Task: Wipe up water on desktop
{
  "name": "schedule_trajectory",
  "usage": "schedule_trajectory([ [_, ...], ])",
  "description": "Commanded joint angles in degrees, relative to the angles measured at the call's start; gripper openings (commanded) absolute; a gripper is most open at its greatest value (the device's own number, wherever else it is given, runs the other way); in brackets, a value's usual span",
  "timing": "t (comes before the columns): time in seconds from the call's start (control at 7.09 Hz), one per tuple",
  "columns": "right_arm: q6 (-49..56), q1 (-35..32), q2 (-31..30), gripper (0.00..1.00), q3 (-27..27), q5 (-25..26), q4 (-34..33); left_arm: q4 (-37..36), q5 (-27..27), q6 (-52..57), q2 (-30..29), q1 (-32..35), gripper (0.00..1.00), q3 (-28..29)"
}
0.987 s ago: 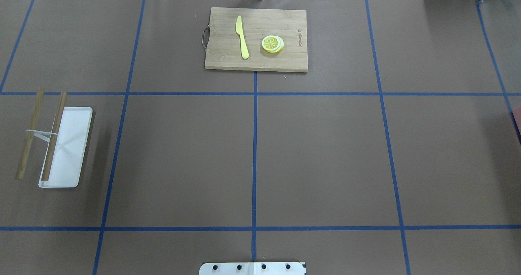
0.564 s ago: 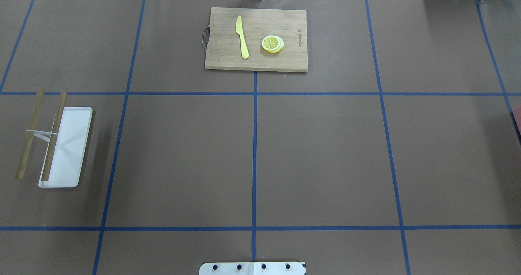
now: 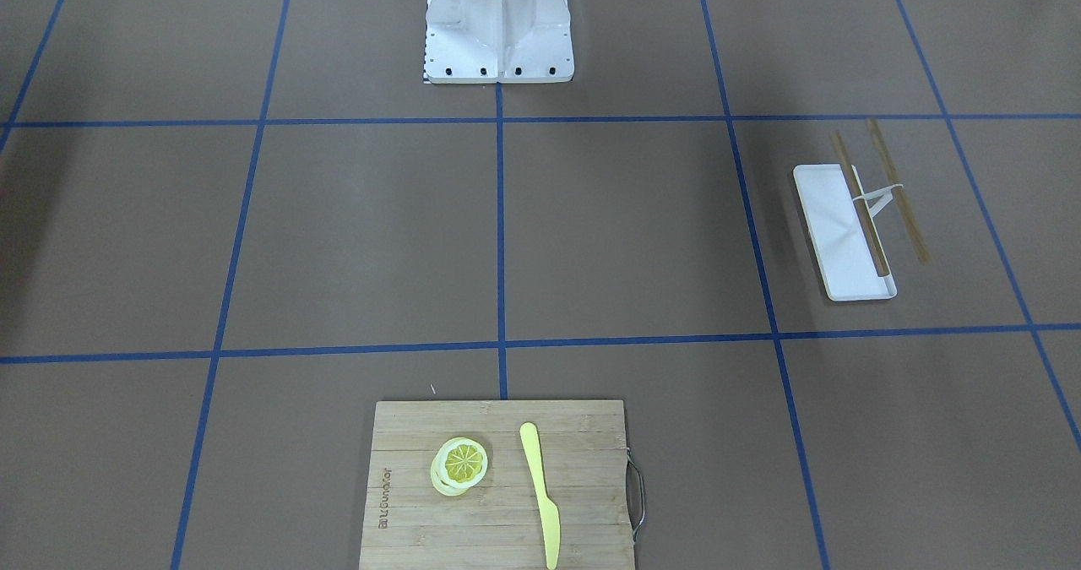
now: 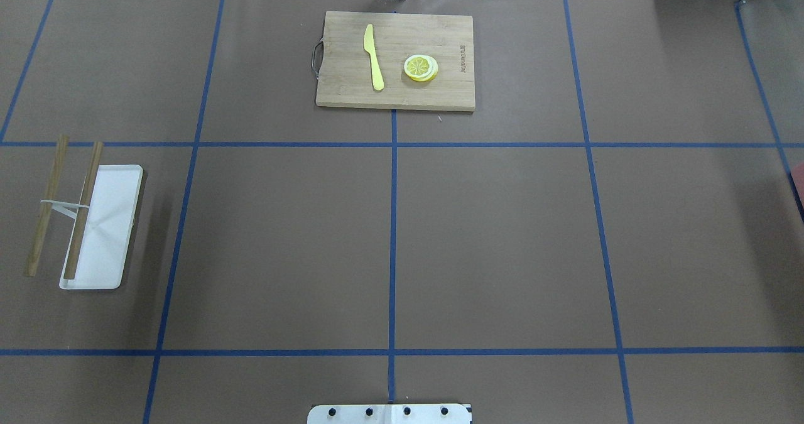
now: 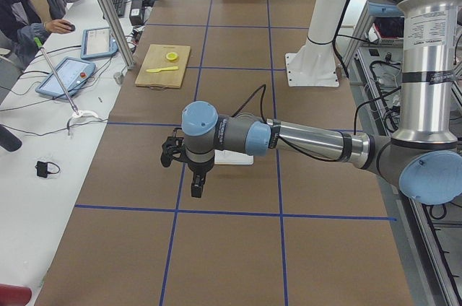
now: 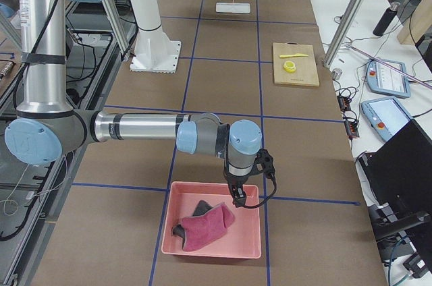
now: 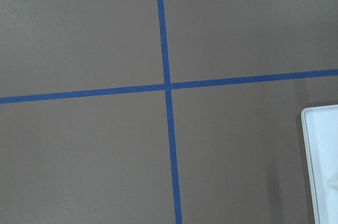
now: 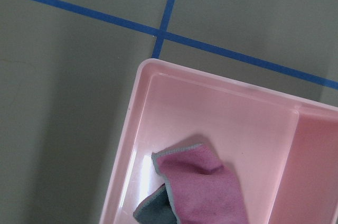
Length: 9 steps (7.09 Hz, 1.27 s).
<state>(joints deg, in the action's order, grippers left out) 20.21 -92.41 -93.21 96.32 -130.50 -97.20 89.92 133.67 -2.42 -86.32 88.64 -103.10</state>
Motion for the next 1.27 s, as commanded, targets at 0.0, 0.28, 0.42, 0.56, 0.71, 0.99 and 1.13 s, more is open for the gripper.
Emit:
schedule_trajectory([
  [0.0, -0.34, 0.21, -0.21, 1.00, 0.53, -0.11, 0.52, 0.69, -0.08, 0.40, 0.10, -0.13, 0.98, 0.44],
  [0.28, 0.09, 0.21, -0.92, 1.00, 0.44, 0.16, 0.70, 1.40, 1.14, 0.22, 0.10, -0.13, 0.98, 1.14],
  [0.42, 0.44, 0.21, -0.92, 1.00, 0.53, 0.33, 0.78, 1.40, 2.54, 0.14, 0.79, 1.52, 0.98, -1.37],
  [0.56, 0.62, 0.21, -1.01, 1.00, 0.44, 0.33, 0.78, 1.40, 3.86, 0.14, 0.97, 1.71, 0.98, 0.43],
  [0.71, 0.62, 0.13, -2.49, 1.00, 1.66, 0.16, 0.78, 2.10, 3.96, 0.14, 0.19, 1.71, 0.98, 2.27],
  [0.99, 0.45, 0.12, -2.77, 1.00, 2.46, 0.33, 0.87, 2.89, 4.14, 0.22, 0.01, 1.80, 0.98, 1.68],
  [1.13, 0.45, 0.21, -2.77, 1.00, 2.46, 0.33, 0.87, 4.29, 4.14, 0.40, -0.43, 1.80, 0.98, 2.55],
])
